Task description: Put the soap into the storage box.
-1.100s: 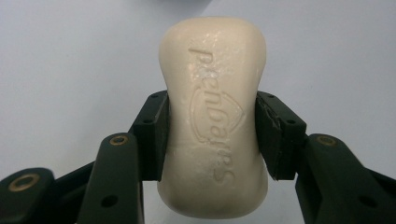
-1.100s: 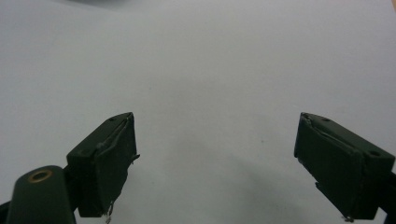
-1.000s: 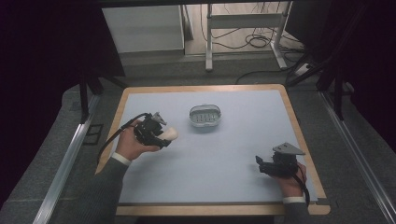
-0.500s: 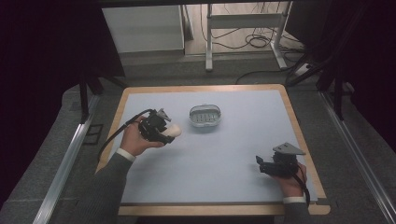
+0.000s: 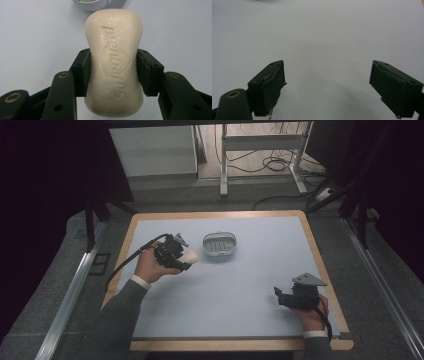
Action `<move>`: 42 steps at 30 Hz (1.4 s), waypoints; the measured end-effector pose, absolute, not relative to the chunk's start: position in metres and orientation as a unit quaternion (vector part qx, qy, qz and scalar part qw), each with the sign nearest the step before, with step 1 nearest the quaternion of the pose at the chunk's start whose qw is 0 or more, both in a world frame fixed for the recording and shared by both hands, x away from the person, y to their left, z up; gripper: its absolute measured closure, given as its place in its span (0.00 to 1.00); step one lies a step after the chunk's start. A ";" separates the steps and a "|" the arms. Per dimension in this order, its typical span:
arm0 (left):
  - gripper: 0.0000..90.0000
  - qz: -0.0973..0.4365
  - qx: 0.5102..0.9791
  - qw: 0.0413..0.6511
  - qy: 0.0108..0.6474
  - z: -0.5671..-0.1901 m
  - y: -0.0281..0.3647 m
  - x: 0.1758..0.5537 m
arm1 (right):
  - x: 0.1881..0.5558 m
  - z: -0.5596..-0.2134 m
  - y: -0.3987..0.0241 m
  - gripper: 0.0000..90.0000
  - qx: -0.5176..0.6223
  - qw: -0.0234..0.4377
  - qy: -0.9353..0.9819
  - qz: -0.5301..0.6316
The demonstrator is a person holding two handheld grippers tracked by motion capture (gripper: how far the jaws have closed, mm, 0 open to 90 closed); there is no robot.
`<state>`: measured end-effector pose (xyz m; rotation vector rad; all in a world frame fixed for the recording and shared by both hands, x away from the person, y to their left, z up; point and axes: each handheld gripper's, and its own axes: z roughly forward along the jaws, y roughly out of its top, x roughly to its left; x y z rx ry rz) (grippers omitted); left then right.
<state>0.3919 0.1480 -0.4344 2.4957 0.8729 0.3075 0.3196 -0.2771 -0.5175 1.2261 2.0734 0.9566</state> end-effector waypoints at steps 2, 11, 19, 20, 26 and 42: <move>0.55 0.115 0.911 0.237 0.316 -0.433 0.146 0.394 | 0.320 -0.518 -0.277 0.14 0.455 0.271 0.770 0.355; 0.55 0.117 0.909 0.240 0.321 -0.433 0.145 0.402 | 0.320 -0.519 -0.277 0.14 0.456 0.270 0.771 0.354; 0.55 0.117 0.910 0.235 0.321 -0.433 0.143 0.407 | 0.320 -0.519 -0.277 0.14 0.456 0.269 0.771 0.354; 0.55 0.117 0.910 0.235 0.320 -0.432 0.142 0.408 | 0.320 -0.519 -0.277 0.14 0.455 0.269 0.772 0.353; 0.55 0.118 0.911 0.238 0.316 -0.428 0.135 0.414 | 0.320 -0.519 -0.277 0.14 0.456 0.269 0.771 0.353; 0.55 0.115 0.907 0.246 0.322 -0.429 0.129 0.429 | 0.321 -0.520 -0.277 0.14 0.455 0.269 0.773 0.352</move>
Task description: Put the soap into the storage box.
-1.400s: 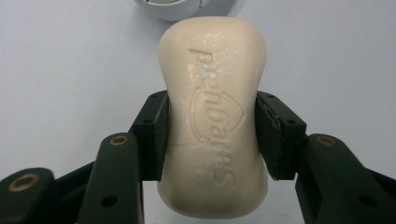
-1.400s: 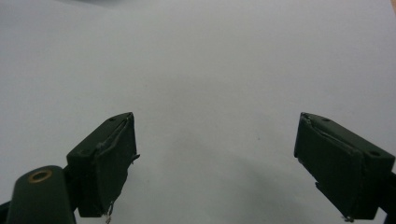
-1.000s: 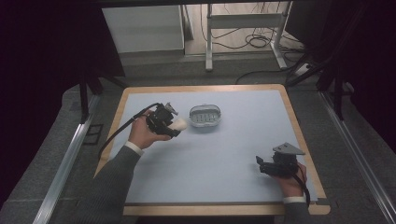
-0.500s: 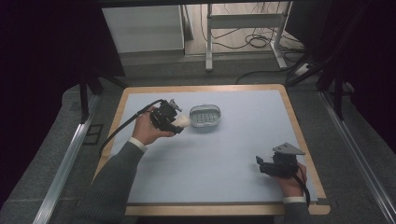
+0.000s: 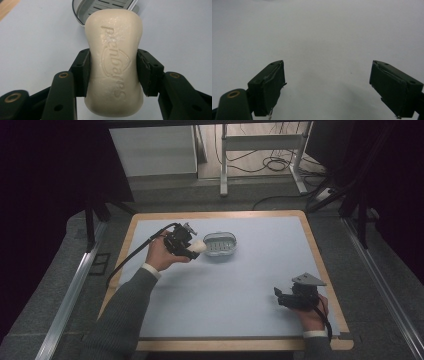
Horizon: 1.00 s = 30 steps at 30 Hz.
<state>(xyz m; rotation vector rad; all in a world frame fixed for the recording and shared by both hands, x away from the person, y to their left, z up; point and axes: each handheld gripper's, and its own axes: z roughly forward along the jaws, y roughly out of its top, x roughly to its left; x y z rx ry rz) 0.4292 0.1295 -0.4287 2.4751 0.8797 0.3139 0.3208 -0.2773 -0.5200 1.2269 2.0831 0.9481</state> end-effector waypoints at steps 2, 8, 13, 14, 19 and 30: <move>0.55 0.122 0.909 0.241 0.317 -0.425 0.125 0.432 | 0.321 -0.520 -0.277 0.14 0.455 0.268 0.773 0.351; 0.55 0.123 0.912 0.242 0.306 -0.421 0.112 0.441 | 0.321 -0.520 -0.277 0.14 0.456 0.269 0.774 0.348; 0.55 0.120 0.916 0.240 0.298 -0.419 0.103 0.448 | 0.321 -0.521 -0.279 0.14 0.457 0.269 0.773 0.348; 0.55 0.120 0.918 0.237 0.295 -0.418 0.101 0.449 | 0.321 -0.521 -0.279 0.14 0.457 0.269 0.773 0.348; 0.55 0.118 0.918 0.238 0.294 -0.418 0.095 0.456 | 0.321 -0.521 -0.279 0.14 0.457 0.269 0.773 0.348; 0.55 0.127 0.921 0.230 0.287 -0.409 0.084 0.474 | 0.321 -0.521 -0.281 0.14 0.457 0.269 0.773 0.349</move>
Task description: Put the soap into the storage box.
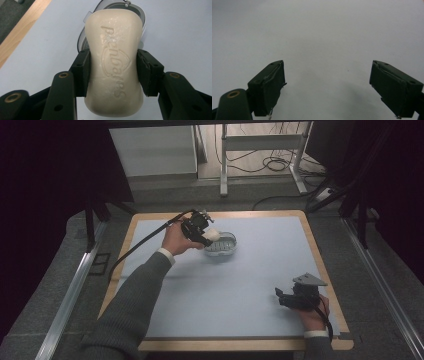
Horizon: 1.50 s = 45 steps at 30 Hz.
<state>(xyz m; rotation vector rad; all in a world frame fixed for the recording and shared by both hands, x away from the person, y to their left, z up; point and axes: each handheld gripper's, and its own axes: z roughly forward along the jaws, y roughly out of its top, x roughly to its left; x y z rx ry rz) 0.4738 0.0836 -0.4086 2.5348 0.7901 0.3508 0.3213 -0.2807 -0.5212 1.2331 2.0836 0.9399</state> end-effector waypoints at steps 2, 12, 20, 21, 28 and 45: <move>0.55 0.127 0.922 0.229 0.283 -0.408 0.080 0.476 | 0.322 -0.521 -0.282 0.14 0.457 0.269 0.773 0.347; 0.55 0.109 0.922 0.237 0.285 -0.419 0.069 0.489 | 0.322 -0.521 -0.283 0.14 0.460 0.268 0.771 0.350; 0.55 0.103 0.923 0.239 0.282 -0.424 0.065 0.495 | 0.322 -0.522 -0.284 0.14 0.461 0.268 0.772 0.347; 0.55 0.102 0.924 0.238 0.282 -0.425 0.065 0.496 | 0.322 -0.522 -0.283 0.14 0.461 0.268 0.771 0.347; 0.55 0.116 0.932 0.220 0.264 -0.435 0.055 0.500 | 0.322 -0.522 -0.284 0.14 0.462 0.268 0.772 0.345; 0.55 0.111 0.941 0.207 0.245 -0.456 0.038 0.509 | 0.322 -0.523 -0.288 0.14 0.466 0.273 0.770 0.341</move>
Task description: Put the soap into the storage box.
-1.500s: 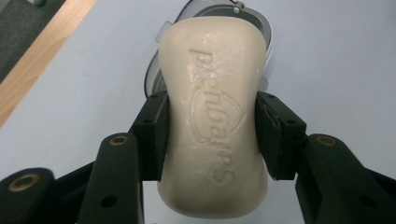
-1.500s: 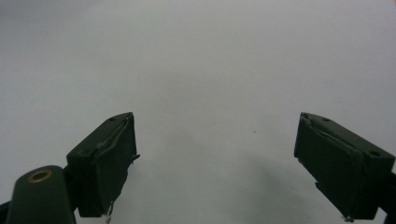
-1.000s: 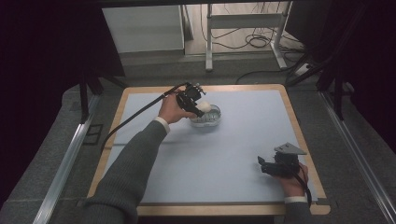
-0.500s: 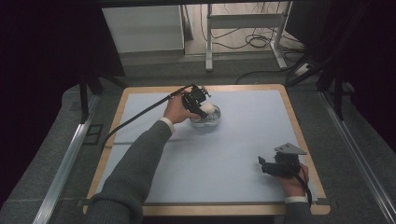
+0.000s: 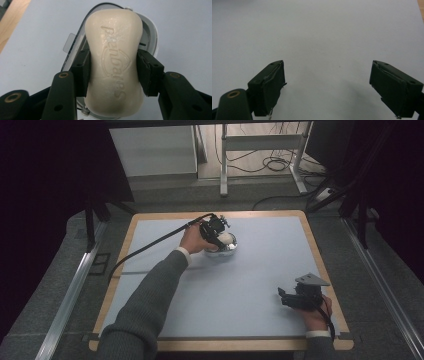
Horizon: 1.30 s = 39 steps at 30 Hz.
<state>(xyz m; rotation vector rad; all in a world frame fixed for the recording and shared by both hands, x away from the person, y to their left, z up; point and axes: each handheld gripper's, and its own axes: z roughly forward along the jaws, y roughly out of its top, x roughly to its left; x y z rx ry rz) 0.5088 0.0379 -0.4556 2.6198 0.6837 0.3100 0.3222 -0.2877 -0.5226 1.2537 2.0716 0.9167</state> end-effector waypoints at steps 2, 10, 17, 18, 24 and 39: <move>0.55 0.113 0.940 0.205 0.247 -0.458 0.037 0.508 | 0.322 -0.523 -0.288 0.14 0.467 0.272 0.770 0.340; 0.42 0.100 0.923 0.258 0.267 -0.447 0.052 0.506 | 0.322 -0.523 -0.287 0.14 0.469 0.273 0.769 0.337; 0.34 0.109 0.900 0.305 0.290 -0.437 0.079 0.485 | 0.321 -0.521 -0.287 0.14 0.467 0.274 0.768 0.342; 0.33 0.106 0.897 0.316 0.291 -0.436 0.084 0.481 | 0.321 -0.521 -0.287 0.14 0.466 0.274 0.768 0.342; 0.32 0.100 0.878 0.347 0.314 -0.437 0.115 0.453 | 0.321 -0.521 -0.286 0.14 0.466 0.275 0.769 0.342; 0.31 0.091 0.852 0.378 0.351 -0.466 0.185 0.381 | 0.320 -0.519 -0.283 0.14 0.463 0.277 0.770 0.341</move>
